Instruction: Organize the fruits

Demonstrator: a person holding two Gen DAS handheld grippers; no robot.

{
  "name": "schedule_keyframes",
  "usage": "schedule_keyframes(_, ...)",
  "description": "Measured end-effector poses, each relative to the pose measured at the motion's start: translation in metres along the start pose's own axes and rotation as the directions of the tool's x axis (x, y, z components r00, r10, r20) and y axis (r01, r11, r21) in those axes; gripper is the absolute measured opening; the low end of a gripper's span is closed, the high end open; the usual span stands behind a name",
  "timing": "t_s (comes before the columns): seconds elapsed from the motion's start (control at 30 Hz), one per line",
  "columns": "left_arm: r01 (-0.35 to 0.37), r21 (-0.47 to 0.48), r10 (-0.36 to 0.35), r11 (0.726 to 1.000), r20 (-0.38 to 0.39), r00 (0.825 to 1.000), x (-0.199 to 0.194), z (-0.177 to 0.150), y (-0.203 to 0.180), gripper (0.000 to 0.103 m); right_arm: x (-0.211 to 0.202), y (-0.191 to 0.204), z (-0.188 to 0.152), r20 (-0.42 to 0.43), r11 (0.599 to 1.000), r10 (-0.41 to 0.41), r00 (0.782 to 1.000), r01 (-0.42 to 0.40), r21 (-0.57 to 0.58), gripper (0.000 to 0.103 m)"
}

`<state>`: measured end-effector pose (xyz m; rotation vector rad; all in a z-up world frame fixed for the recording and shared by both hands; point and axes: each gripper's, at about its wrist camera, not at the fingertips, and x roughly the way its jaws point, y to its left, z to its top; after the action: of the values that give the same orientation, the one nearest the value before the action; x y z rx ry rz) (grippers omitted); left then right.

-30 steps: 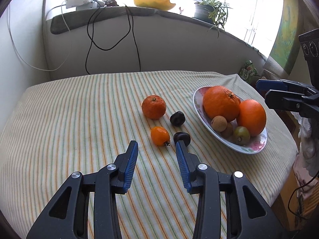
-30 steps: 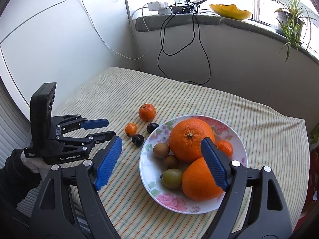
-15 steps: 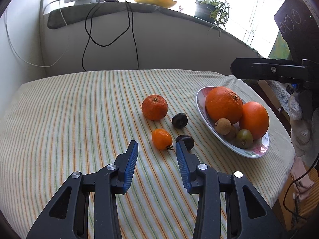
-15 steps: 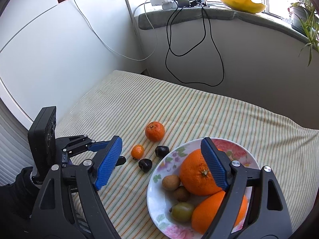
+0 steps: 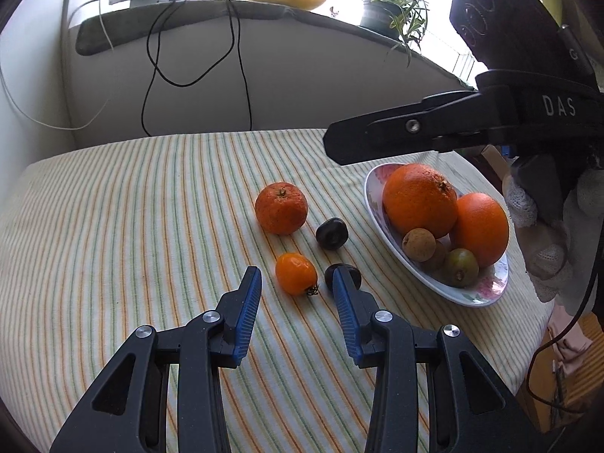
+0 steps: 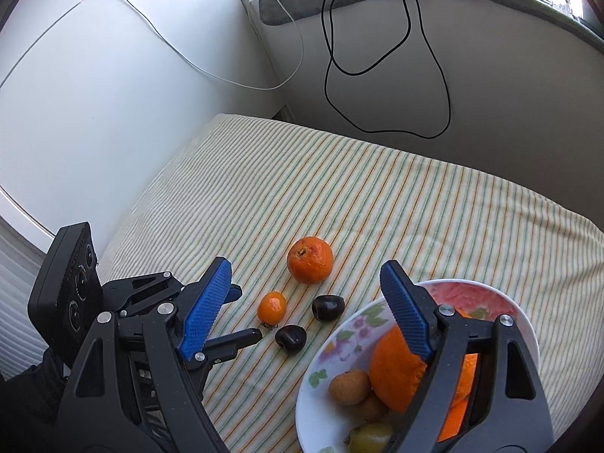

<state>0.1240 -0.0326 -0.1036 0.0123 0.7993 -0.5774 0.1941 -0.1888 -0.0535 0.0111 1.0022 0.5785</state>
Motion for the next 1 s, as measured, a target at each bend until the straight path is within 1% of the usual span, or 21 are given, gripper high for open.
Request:
schedule_keyframes(0.13, 0.008, -0.007, -0.008, 1.000, -0.010, 1.000, 0.004, 0.001, 0.002, 0.038, 0.017, -0.002, 0.006, -0.040, 0.999, 0.020, 0.999, -0.019, 0.028, 0.083)
schedule_keyframes(0.17, 0.010, -0.008, -0.010, 1.000, -0.012, 1.000, 0.005, 0.001, 0.002, 0.038, 0.020, -0.001, 0.006, -0.048, 0.999, 0.018, 0.999, -0.017, 0.029, 0.081)
schedule_keyframes(0.2, 0.010, -0.009, -0.011, 1.000, -0.013, 1.000, 0.005, 0.001, 0.002, 0.038, 0.024, -0.001, 0.007, -0.056, 0.999, 0.020, 0.998, -0.018, 0.030, 0.075)
schedule_keyframes(0.27, 0.013, -0.008, -0.013, 1.000, -0.016, 1.000, 0.007, 0.003, 0.003, 0.038, 0.031, -0.002, 0.008, -0.073, 0.999, 0.030, 0.997, -0.027, 0.039, 0.072)
schedule_keyframes(0.33, 0.015, -0.010, -0.015, 1.000, -0.018, 1.000, 0.008, 0.004, 0.003, 0.038, 0.038, -0.003, 0.010, -0.087, 0.998, 0.032, 0.996, -0.028, 0.047, 0.071)
schedule_keyframes(0.43, 0.019, -0.014, -0.020, 1.000, -0.023, 1.000, 0.011, 0.005, 0.005, 0.038, 0.046, -0.002, 0.010, -0.106, 0.998, 0.038, 0.994, -0.032, 0.054, 0.065)
schedule_keyframes(0.53, 0.025, -0.011, -0.026, 1.000, -0.032, 0.999, 0.016, 0.008, 0.006, 0.036, 0.055, -0.002, 0.012, -0.121, 0.998, 0.032, 0.992, -0.026, 0.053, 0.063)
schedule_keyframes(0.73, 0.034, -0.015, -0.035, 0.999, -0.035, 0.999, 0.022, 0.013, 0.006, 0.036, 0.067, -0.001, 0.014, -0.135, 0.998, 0.025, 0.991, -0.017, 0.060, 0.063)
schedule_keyframes(0.8, 0.041, -0.021, -0.042, 0.999, -0.036, 0.998, 0.023, 0.014, 0.007, 0.035, 0.069, 0.000, 0.014, -0.146, 0.998, 0.020, 0.989, -0.011, 0.062, 0.058)
schedule_keyframes(0.97, 0.046, -0.024, -0.047, 0.999, -0.037, 0.998, 0.023, 0.013, 0.010, 0.033, 0.077, 0.006, 0.014, -0.170, 0.999, -0.004, 0.985, 0.012, 0.049, 0.056)
schedule_keyframes(1.0, 0.046, -0.026, -0.047, 0.999, -0.037, 0.998, 0.023, 0.014, 0.011, 0.033, 0.081, 0.005, 0.015, -0.173, 0.998, -0.001, 0.985, 0.011, 0.054, 0.053)
